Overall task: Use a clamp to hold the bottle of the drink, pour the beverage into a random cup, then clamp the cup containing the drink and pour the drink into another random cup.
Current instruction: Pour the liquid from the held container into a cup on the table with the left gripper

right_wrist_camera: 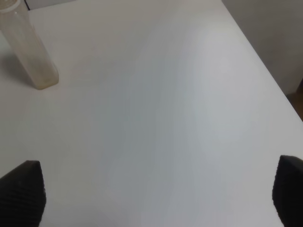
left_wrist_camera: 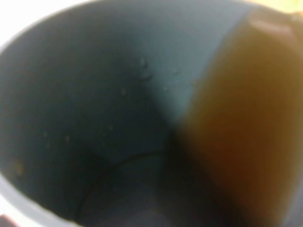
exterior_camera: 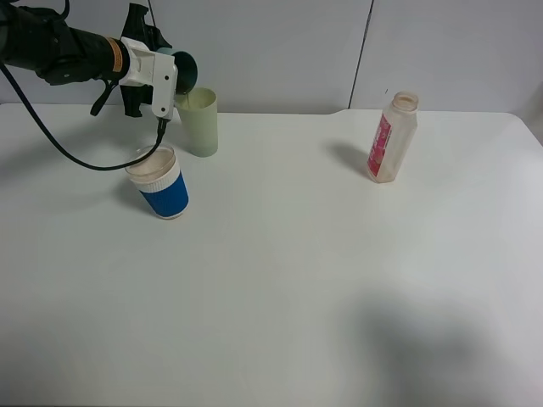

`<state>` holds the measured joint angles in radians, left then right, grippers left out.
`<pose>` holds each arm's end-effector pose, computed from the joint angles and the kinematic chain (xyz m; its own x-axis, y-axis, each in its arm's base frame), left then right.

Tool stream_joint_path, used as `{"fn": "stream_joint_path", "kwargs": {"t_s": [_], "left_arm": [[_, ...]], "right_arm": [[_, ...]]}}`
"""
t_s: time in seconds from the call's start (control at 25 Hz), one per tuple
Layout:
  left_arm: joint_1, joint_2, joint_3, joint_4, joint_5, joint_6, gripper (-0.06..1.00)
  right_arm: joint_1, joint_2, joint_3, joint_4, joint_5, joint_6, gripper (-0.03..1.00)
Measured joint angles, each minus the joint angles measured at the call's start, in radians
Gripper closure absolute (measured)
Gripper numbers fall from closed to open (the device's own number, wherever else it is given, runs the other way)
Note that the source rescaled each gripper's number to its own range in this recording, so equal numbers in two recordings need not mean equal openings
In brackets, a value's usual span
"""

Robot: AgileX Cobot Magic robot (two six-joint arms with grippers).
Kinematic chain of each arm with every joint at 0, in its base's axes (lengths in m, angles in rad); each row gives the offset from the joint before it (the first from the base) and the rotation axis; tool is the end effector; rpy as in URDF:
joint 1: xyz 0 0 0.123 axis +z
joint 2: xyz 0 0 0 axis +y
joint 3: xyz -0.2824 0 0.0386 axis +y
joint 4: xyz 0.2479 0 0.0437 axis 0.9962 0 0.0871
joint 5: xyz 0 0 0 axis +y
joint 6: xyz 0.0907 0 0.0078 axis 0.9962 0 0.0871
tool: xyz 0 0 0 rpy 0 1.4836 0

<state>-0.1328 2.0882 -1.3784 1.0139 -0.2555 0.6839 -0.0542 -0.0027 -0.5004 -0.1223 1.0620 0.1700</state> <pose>0.4617 -0.0813 0.1794 0.3671 0.9302 -0.0005 0.4240 -0.1669 0.8901 -0.0062 -0.0094 0.2777 -0.4318 0.1329 -0.8921 0.1975 0.9790 0.0503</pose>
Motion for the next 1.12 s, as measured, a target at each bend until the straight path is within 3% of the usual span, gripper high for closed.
{"fn": "stream_joint_path", "kwargs": {"t_s": [1.12], "left_arm": [[0.0, -0.018, 0.0, 0.007, -0.002, 0.02, 0.93]], "right_arm": [[0.0, 0.0, 0.0, 0.0, 0.0, 0.0, 0.0]]}}
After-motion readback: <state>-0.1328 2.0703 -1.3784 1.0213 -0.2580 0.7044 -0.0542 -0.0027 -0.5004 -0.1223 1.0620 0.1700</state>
